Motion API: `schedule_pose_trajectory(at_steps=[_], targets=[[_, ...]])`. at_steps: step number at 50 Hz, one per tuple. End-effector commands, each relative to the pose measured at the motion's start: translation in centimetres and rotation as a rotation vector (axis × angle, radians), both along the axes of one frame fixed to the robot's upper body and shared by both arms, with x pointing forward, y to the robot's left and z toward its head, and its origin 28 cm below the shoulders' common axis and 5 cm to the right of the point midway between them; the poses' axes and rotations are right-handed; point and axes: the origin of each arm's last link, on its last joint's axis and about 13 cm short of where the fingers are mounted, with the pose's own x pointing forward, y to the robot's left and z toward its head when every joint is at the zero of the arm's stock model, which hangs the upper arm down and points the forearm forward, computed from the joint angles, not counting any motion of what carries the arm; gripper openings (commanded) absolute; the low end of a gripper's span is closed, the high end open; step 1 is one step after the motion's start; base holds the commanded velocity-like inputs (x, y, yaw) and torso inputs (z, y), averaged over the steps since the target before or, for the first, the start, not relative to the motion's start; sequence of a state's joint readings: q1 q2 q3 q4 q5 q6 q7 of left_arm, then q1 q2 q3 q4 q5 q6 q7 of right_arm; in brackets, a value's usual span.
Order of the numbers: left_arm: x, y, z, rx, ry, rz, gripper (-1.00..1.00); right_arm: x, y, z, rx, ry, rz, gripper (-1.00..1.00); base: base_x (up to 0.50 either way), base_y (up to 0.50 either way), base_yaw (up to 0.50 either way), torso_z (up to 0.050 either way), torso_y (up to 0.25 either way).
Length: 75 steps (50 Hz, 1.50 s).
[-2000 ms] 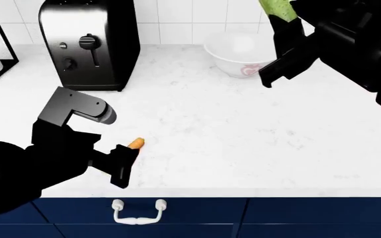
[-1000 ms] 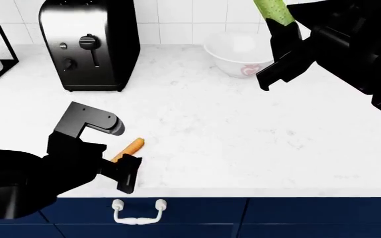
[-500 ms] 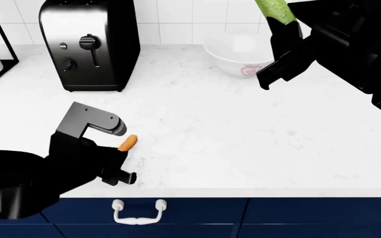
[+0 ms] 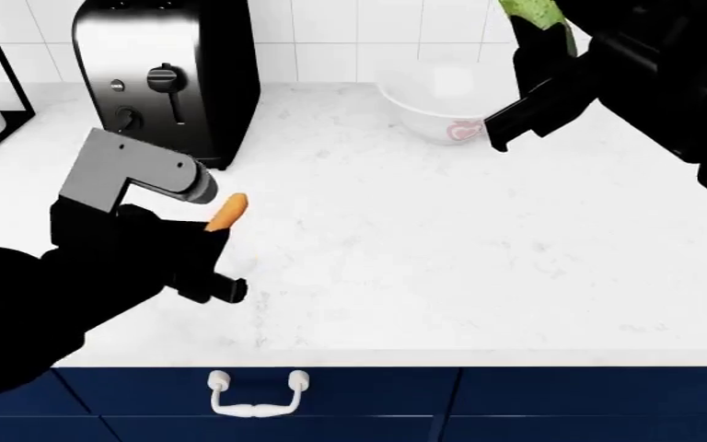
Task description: Place the two vegetables and bowl onto the tray for setting up a vegetable dip station.
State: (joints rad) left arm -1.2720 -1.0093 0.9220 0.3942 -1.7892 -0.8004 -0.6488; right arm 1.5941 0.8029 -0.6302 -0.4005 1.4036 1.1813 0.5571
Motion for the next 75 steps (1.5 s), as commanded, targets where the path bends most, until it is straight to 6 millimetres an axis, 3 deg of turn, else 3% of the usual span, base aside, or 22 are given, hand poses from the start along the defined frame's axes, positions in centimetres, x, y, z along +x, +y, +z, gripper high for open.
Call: schedule_pose_trajectory(at_steps=[1,6,11,17,31,75], targets=[[-1.0,-1.4,6.7,-0.015,-0.235,0.049,-1.0,0.4,-0.3,1.1,0.084,-0.093,-0.095,-1.0,0.0,0.0,0.0,0.0,0.0],[-1.8,-3.0,11.8,-0.04,-0.411,0.084,-1.0,0.4,0.0,1.4,0.1,-0.126,-0.101,-1.0,0.0,0.0,0.0,0.0,0.0],[-1.9,-4.1,14.4,-0.076,-0.535,0.135,-1.0,0.0,0.4,2.0,0.115,-0.152,-0.087,-1.0,0.0,0.0,0.0,0.0,0.0],[-1.8,-4.8,16.1,-0.106,-0.595,0.161,-1.0,-0.3,0.6,2.5,0.111,-0.175,-0.075,-1.0,0.0,0.0,0.0,0.0,0.0],[-3.0,-4.4,17.0,-0.122,-0.654,0.184,-1.0,-0.5,1.1,2.9,0.053,-0.194,-0.078,-1.0,0.0,0.34,0.0,0.0,0.0],[-3.3,-4.4,17.2,-0.131,-0.668,0.168,-1.0,-0.7,1.3,3.2,0.019,-0.205,-0.115,-1.0,0.0,0.5,0.0,0.0,0.0]])
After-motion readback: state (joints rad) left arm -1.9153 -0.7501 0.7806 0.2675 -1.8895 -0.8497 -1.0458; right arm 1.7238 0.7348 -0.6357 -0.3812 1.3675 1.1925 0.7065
